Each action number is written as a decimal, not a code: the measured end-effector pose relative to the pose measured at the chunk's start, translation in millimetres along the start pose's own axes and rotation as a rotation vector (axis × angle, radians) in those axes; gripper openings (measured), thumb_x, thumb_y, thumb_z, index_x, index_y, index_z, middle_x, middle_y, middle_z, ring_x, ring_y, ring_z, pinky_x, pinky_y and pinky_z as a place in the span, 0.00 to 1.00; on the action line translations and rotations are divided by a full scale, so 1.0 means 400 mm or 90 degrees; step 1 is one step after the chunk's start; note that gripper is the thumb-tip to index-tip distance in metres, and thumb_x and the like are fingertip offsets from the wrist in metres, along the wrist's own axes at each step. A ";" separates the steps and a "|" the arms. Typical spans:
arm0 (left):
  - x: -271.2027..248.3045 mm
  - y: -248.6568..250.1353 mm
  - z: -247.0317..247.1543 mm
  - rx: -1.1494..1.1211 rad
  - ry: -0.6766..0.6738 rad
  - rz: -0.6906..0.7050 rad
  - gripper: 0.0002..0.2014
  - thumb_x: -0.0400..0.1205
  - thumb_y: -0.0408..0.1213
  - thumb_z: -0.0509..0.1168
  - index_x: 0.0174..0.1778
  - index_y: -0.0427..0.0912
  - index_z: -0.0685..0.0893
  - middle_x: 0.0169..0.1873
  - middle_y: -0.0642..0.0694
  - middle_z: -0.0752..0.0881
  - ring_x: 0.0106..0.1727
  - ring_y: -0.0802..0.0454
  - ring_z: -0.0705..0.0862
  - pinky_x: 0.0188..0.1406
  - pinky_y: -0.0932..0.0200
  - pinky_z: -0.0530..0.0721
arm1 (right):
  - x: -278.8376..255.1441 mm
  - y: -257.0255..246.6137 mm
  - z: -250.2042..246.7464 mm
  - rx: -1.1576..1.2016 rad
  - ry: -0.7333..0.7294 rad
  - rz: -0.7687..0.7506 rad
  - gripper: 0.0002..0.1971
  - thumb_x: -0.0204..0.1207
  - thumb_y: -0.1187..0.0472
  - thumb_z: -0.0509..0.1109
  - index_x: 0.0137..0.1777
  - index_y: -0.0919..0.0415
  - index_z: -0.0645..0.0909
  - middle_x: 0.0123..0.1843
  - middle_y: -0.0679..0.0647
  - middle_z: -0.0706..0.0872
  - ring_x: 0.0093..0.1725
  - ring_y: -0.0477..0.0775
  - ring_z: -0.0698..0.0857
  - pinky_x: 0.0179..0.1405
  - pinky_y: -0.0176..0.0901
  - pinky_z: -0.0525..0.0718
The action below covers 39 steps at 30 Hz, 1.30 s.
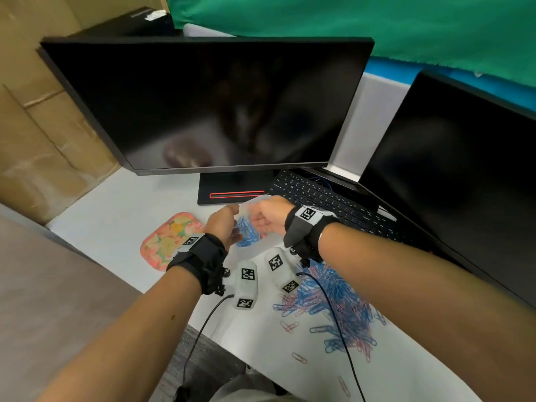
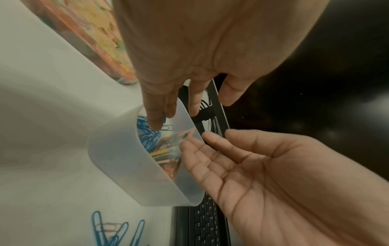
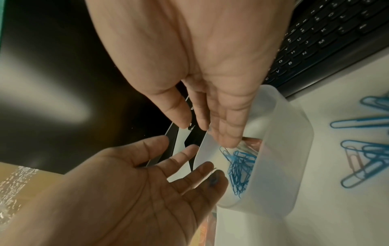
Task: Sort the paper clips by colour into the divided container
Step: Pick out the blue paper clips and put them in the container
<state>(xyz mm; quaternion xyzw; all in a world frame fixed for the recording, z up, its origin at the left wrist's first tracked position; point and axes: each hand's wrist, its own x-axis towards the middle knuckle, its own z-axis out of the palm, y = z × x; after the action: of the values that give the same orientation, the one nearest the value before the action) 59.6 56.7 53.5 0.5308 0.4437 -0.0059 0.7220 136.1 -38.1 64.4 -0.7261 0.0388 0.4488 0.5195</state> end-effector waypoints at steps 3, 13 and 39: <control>0.000 -0.001 0.014 0.075 0.007 0.049 0.16 0.86 0.36 0.55 0.67 0.40 0.79 0.67 0.38 0.75 0.68 0.38 0.75 0.63 0.46 0.80 | -0.015 0.005 -0.012 0.019 -0.009 0.002 0.15 0.79 0.70 0.62 0.65 0.72 0.77 0.61 0.68 0.83 0.59 0.62 0.83 0.69 0.57 0.79; -0.104 -0.136 0.054 0.605 -0.263 0.394 0.04 0.77 0.37 0.70 0.37 0.48 0.84 0.34 0.52 0.86 0.36 0.55 0.83 0.41 0.60 0.82 | -0.217 0.225 -0.169 -0.457 0.035 -0.212 0.09 0.73 0.63 0.68 0.34 0.50 0.81 0.35 0.47 0.83 0.36 0.47 0.81 0.38 0.41 0.80; -0.151 -0.418 0.168 1.080 -0.409 0.486 0.03 0.76 0.40 0.60 0.43 0.50 0.77 0.43 0.52 0.85 0.47 0.47 0.83 0.41 0.59 0.77 | -0.334 0.657 -0.278 -0.687 0.090 -0.263 0.08 0.76 0.58 0.65 0.54 0.56 0.80 0.56 0.53 0.83 0.54 0.58 0.82 0.50 0.45 0.78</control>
<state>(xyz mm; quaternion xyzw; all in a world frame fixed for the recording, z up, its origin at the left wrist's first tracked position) -14.4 -96.0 -31.8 0.9539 -0.1259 -0.2329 0.1413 -12.7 -300.9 -25.8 -0.9089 -0.3030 0.2449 0.1490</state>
